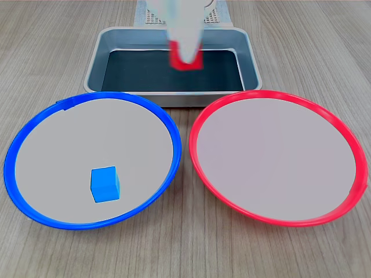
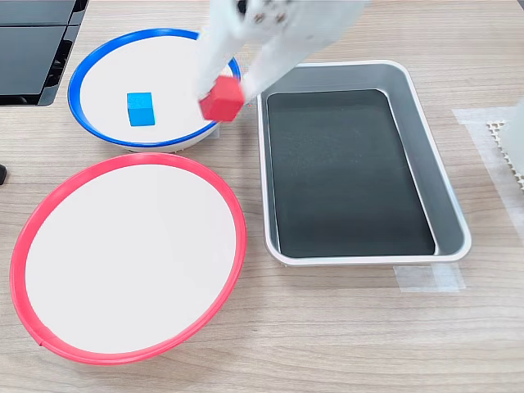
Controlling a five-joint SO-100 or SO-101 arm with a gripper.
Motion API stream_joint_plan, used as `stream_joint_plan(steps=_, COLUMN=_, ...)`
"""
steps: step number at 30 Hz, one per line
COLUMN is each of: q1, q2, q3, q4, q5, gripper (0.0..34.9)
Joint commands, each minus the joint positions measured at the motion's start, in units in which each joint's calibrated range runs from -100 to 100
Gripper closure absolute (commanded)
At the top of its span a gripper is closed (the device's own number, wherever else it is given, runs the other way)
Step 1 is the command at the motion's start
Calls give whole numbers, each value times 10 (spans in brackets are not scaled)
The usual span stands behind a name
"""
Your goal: Move two blocks from tray to matching dishes
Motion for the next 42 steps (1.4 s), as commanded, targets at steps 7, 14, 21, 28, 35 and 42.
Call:
stream_joint_plan(steps=7, q1=-104, q2=145, q3=56, q4=-272, q5=79, gripper=237)
stream_joint_plan(steps=14, q1=-118, q2=65, q3=95, q4=-280, q5=72, gripper=122)
stream_joint_plan(steps=21, q1=-54, q2=-261, q3=349, q4=-337, q5=30, gripper=347)
stream_joint_plan(steps=28, q1=57, q2=-680, q3=695, q4=-347, q5=-125, gripper=348)
stream_joint_plan(steps=35, q1=57, q2=-823, q3=785, q4=-235, q5=-126, gripper=348)
stream_joint_plan(steps=42, q1=69, q2=-891, q3=812, q4=-126, q5=-125, gripper=348)
